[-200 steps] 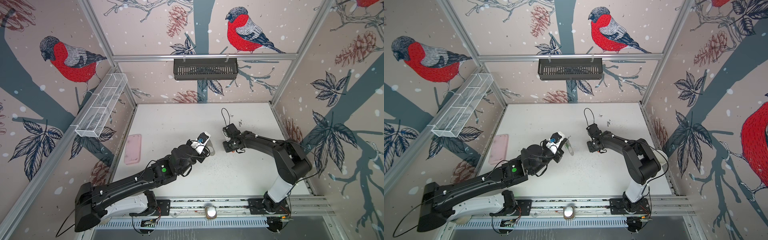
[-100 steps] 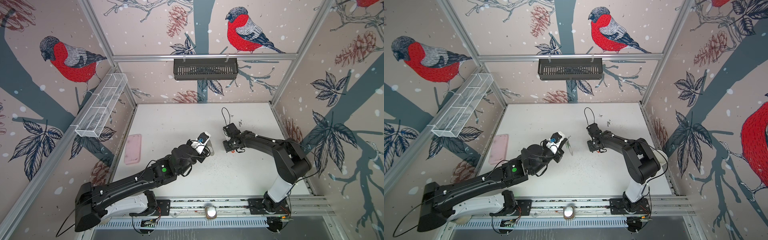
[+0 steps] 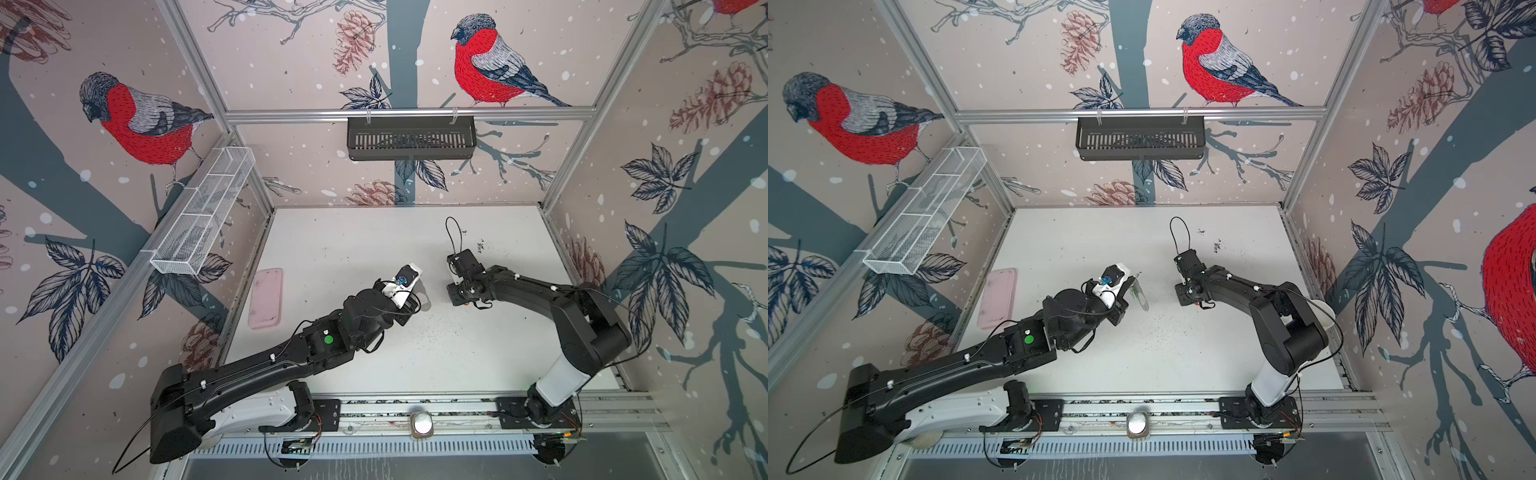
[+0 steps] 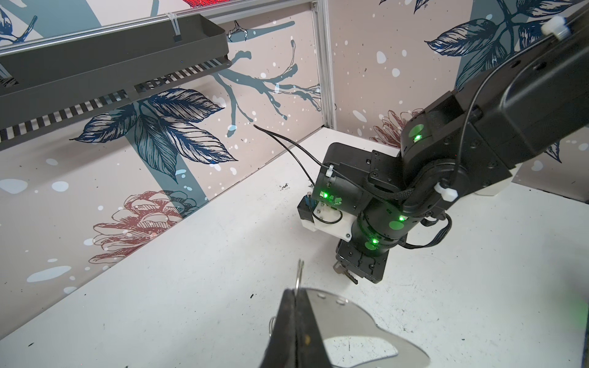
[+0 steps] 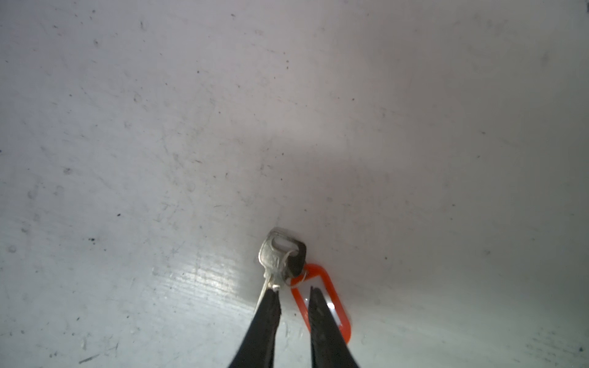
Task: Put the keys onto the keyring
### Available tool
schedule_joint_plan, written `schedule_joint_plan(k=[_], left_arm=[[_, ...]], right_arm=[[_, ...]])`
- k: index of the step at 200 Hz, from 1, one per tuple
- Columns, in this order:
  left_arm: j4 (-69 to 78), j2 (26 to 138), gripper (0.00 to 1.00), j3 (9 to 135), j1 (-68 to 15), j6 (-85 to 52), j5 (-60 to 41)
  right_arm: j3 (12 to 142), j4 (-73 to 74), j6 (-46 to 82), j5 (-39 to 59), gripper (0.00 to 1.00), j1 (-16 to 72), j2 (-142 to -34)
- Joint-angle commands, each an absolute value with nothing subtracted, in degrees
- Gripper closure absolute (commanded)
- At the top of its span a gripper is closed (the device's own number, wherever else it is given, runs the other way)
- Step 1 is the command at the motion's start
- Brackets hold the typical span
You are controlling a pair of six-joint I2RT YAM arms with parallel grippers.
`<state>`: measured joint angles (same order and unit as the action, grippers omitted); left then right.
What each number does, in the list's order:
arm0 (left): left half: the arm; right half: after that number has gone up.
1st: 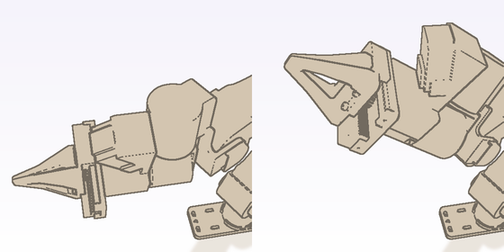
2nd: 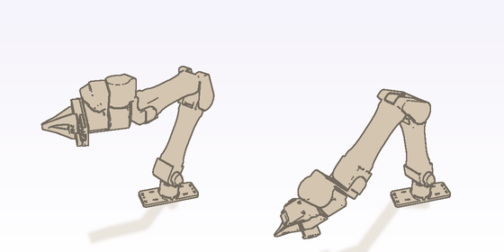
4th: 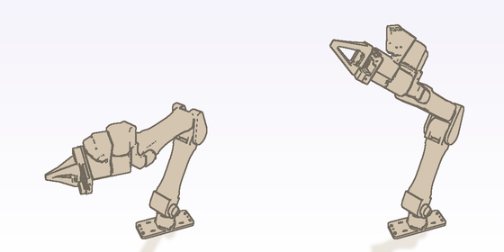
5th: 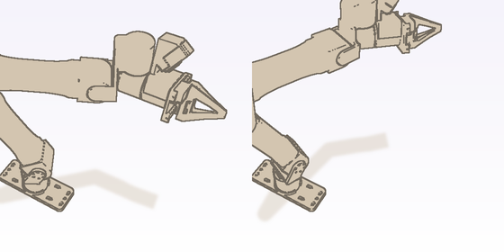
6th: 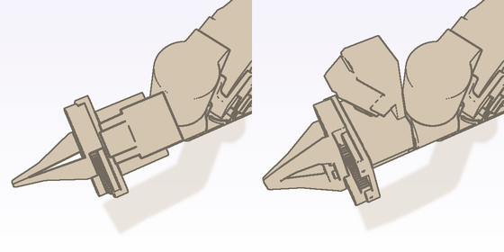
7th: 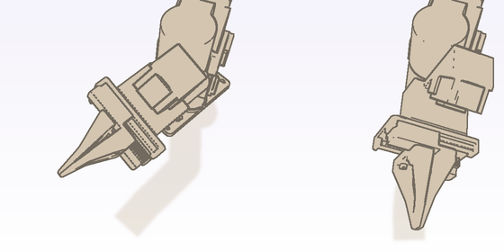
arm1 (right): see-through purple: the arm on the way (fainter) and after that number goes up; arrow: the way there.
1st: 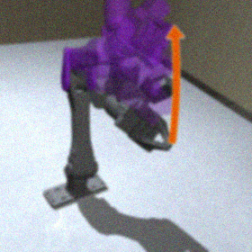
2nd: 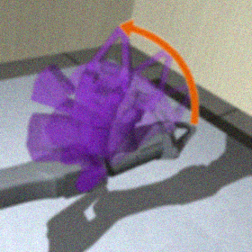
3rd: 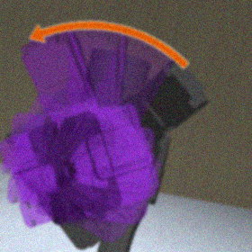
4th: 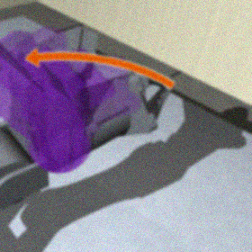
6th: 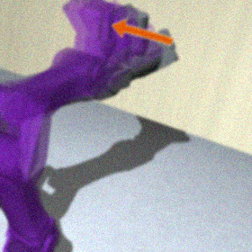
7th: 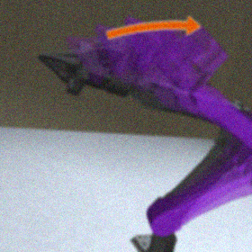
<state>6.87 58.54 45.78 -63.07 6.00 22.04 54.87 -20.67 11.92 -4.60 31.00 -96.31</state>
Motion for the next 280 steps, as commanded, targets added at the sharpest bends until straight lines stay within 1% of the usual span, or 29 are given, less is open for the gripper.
schedule_joint_plan(k=[1, 125, 247, 280], left_arm=[[8.31, 58.67, 1.0, 46.38, -63.13, 5.64, 21.4], [7.8, 59.24, 1.0, 47.46, -63.17, 5.98, 21.35], [7.56, 59.41, 1.0, 47.8, -63.26, 6.16, 21.21], [7.35, 59.24, 1.0, 47.81, -63.14, 6.15, 21.27]], right_arm=[[54.58, -19.25, 11.61, -4.78, 0.78, 31.11, -96.67], [55.85, -18.13, 10.72, -5.18, 0.82, 30.69, -99.43], [56.69, -18.31, 10.63, -7.98, 0.84, 30.59, -99.14], [56.52, -18.22, 10.63, -8.12, 0.86, 30.54, -99.34]])
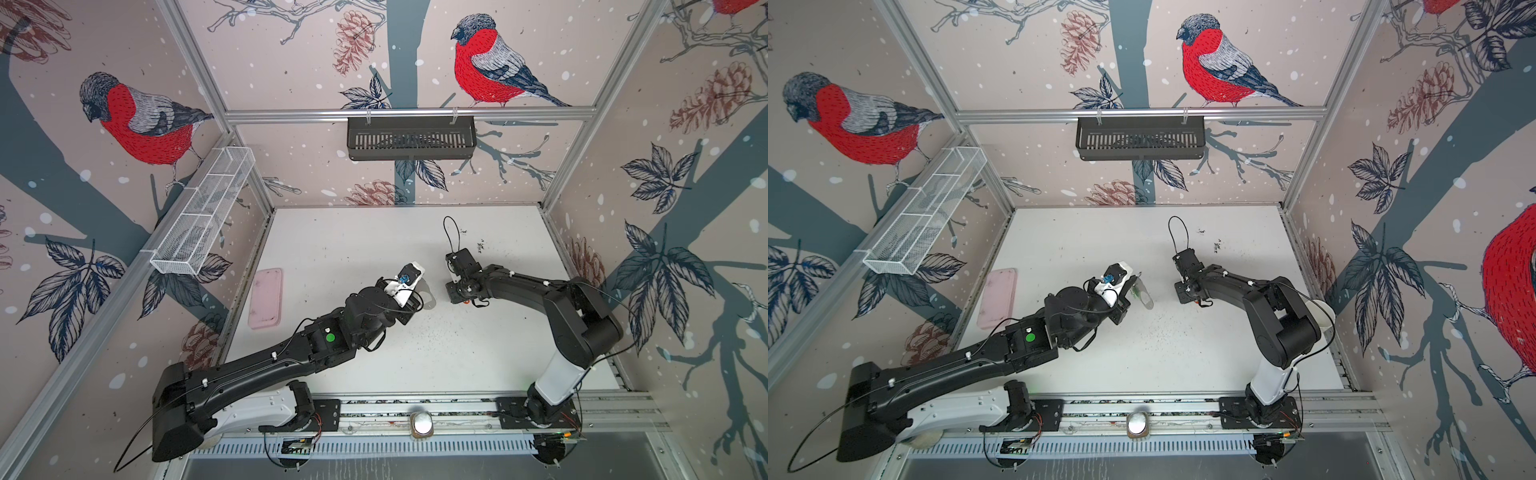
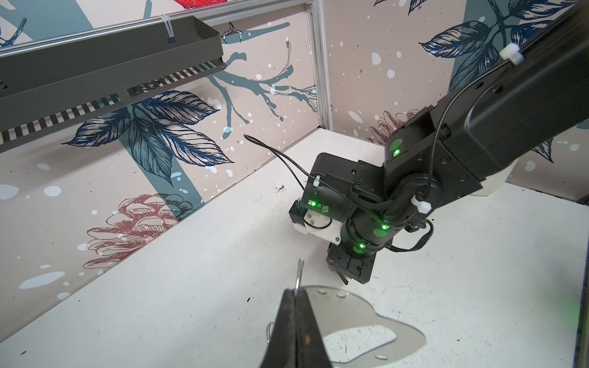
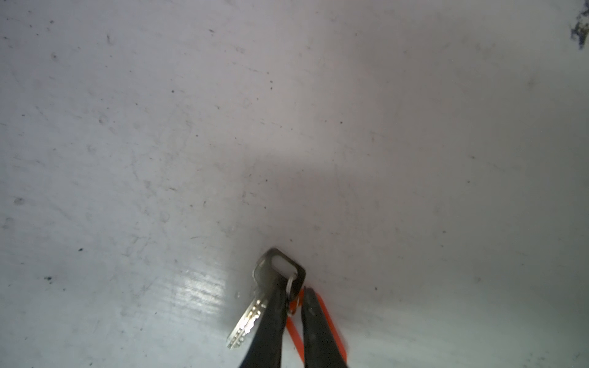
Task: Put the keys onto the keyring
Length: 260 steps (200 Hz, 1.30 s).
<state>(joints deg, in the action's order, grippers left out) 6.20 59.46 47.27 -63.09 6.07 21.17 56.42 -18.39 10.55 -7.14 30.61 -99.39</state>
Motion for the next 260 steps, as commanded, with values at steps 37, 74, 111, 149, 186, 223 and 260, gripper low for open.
schedule_joint_plan(k=[37, 74, 111, 149, 186, 223, 260], left_arm=[[7.47, 59.26, 1.0, 47.76, -63.2, 6.08, 21.31], [7.31, 59.41, 1.0, 47.76, -63.18, 5.98, 21.45], [7.89, 58.94, 1.0, 47.38, -63.21, 5.71, 21.03], [9.23, 58.26, 1.0, 46.43, -63.16, 5.63, 21.14], [9.39, 58.36, 1.0, 45.89, -63.19, 5.88, 20.53], [10.21, 57.68, 1.0, 44.58, -63.19, 6.41, 19.03], [11.45, 55.61, 1.0, 42.83, -63.28, 6.99, 14.63]], right_arm=[[56.25, -18.02, 10.55, -8.02, 0.9, 30.35, -99.06], [55.69, -17.79, 10.28, -7.73, 1.0, 30.2, -97.84], [53.06, -16.25, 8.9, -3.94, 1.0, 29.56, -88.14], [52.28, -15.1, 7.93, 5.18, 1.0, 29.37, -76.76], [52.54, -14.7, 5.79, 15.49, 1.0, 29.36, -68.8], [48.82, -8.96, 3.63, 29.29, 1.0, 29.86, -60.67], [46.78, -5.62, 2.06, 38.79, 1.0, 30.09, -55.49]])
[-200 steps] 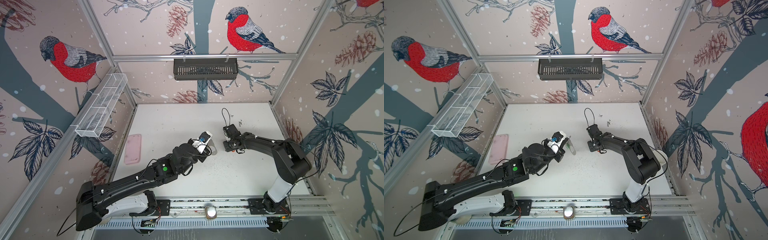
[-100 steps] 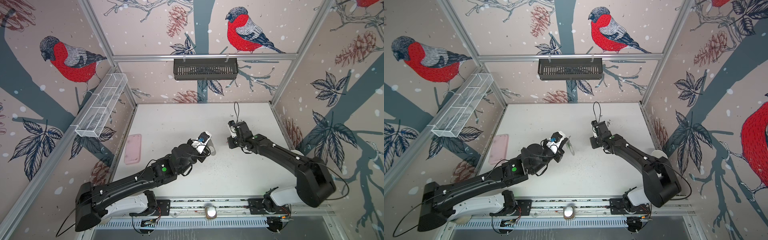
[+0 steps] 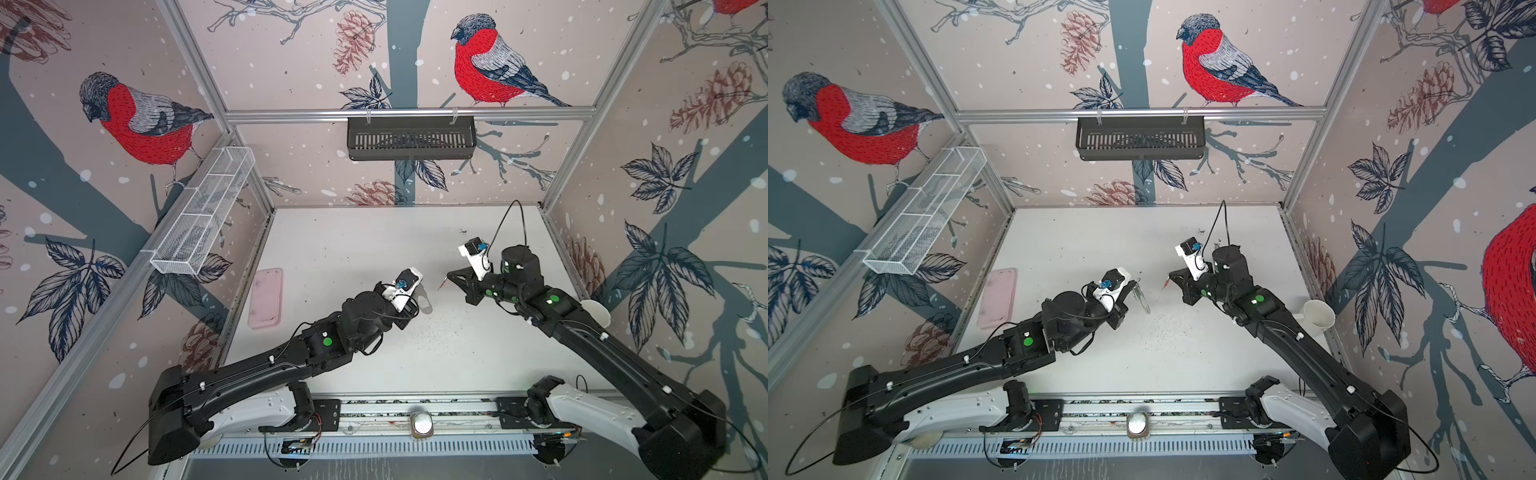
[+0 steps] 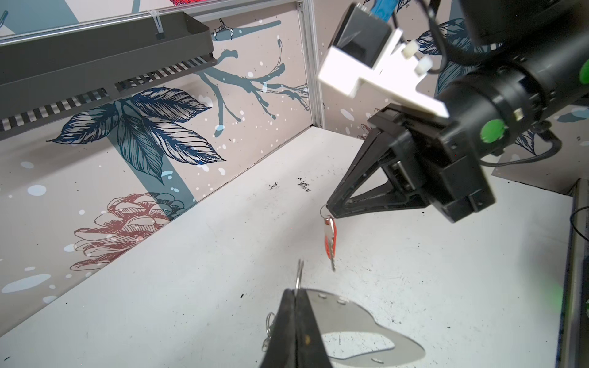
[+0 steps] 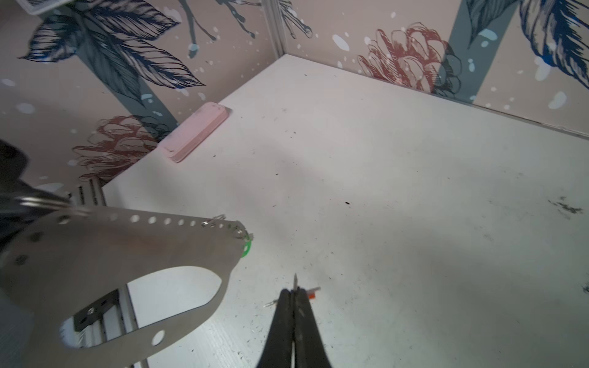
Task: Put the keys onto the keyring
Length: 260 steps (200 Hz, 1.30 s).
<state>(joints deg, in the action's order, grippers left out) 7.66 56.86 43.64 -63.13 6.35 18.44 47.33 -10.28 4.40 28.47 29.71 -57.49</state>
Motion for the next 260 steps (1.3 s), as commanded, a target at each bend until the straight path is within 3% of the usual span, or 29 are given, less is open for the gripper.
schedule_joint_plan(k=[1, 21, 84, 260], left_arm=[[11.48, 55.58, 1.0, 42.77, -63.28, 7.01, 14.48], [11.74, 54.85, 1.0, 42.45, -63.37, 7.6, 11.51], [11.69, 55.0, 1.0, 42.67, -64.42, 8.94, 8.0], [11.72, 56.25, 1.0, 44.28, -66.09, 9.58, 16.81]], right_arm=[[46.77, -5.58, 2.0, 39.08, 1.0, 30.16, -55.39], [45.95, -3.68, 1.01, 43.16, 1.0, 31.71, -53.43], [47.51, -4.84, -1.38, 42.94, 1.0, 35.56, -53.5], [46.32, -5.28, -1.67, 40.52, 1.0, 37.24, -51.19]])
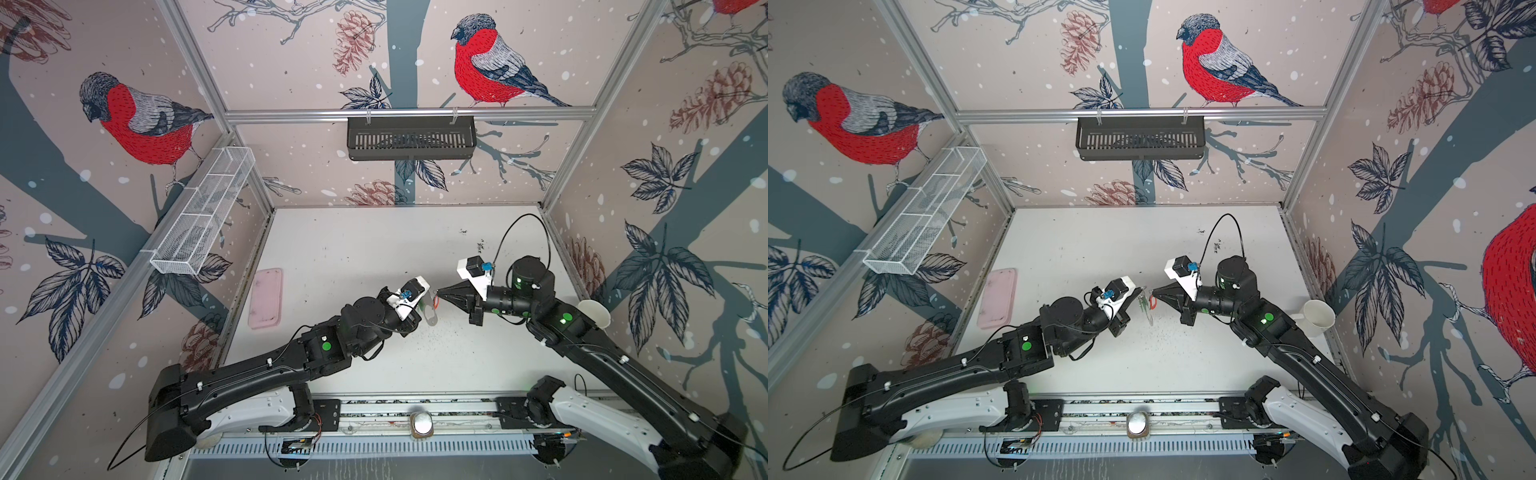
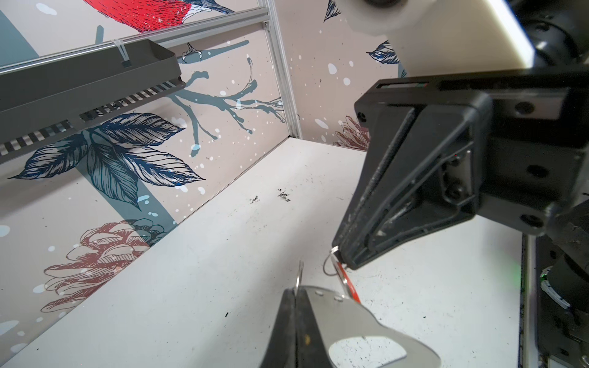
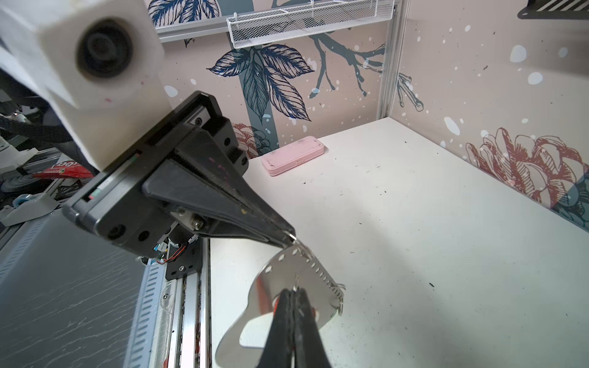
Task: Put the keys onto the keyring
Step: 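Carry the red-tagged key to the split ring on the plate with the right gripper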
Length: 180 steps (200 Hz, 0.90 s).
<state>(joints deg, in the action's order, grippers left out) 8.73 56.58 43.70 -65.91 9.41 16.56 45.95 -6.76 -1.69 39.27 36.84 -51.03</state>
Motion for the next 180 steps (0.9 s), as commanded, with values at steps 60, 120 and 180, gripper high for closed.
schedule_joint_plan(k=[60, 120, 180], left_arm=[[10.26, 56.99, 1.0, 44.78, -66.53, 9.85, 12.81], [8.96, 58.4, 1.0, 45.79, -67.21, 10.22, 12.49], [8.68, 58.26, 1.0, 45.81, -67.63, 10.48, 12.14]], right_arm=[[47.1, -4.9, -2.2, 40.78, 1.0, 37.74, -51.33], [47.11, -5.09, -2.37, 40.09, 1.0, 37.84, -51.06], [47.2, -5.53, -2.12, 37.34, 1.0, 37.84, -50.12]])
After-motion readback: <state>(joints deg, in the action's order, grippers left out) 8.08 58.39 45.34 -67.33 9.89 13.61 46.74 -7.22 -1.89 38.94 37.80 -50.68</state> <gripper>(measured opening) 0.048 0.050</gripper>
